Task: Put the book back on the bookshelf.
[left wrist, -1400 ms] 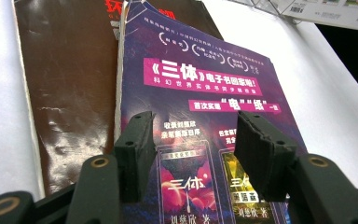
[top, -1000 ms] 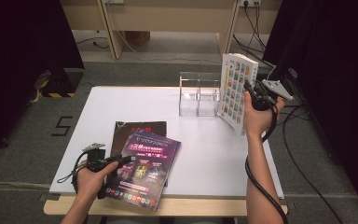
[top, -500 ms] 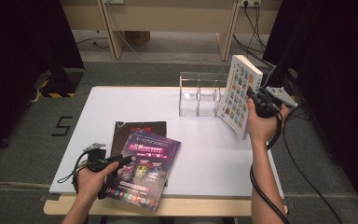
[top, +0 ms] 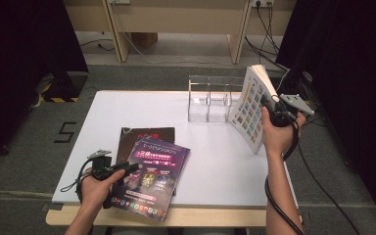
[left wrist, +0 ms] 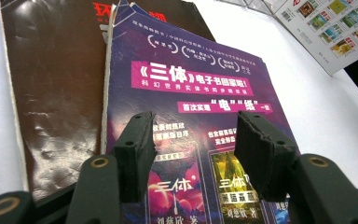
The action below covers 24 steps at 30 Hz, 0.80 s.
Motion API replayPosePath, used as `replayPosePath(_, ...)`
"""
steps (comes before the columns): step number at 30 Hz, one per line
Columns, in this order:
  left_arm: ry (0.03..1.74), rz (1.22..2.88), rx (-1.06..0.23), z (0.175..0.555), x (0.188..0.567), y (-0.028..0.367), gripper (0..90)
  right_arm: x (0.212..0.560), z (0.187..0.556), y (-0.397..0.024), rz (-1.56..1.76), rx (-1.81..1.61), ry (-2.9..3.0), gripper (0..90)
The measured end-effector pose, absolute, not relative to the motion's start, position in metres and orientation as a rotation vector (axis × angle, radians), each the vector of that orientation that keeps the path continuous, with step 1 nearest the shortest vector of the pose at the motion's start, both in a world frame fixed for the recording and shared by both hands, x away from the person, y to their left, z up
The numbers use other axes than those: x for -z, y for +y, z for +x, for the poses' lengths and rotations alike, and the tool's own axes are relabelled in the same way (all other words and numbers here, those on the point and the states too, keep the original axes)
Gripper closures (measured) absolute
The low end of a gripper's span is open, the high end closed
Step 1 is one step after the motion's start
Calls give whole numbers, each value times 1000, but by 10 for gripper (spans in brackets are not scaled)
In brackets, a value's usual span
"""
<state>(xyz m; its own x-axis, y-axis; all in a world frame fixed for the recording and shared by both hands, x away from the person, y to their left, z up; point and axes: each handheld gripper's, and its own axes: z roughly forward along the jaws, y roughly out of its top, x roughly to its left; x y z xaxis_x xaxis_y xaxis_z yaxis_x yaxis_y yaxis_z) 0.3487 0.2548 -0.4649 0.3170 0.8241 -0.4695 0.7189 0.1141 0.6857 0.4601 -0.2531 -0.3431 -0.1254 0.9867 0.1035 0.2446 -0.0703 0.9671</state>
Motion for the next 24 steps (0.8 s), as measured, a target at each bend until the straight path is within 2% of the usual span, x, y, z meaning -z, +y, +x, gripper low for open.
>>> replayPosePath(14,1425,1620,-145,348,463,256,465,341,460,-252,1378,-1215,1486,707)
replayPosePath(24,1426,1623,-146,348,464,256,465,336,461,-252,1395,-1183,1534,738)
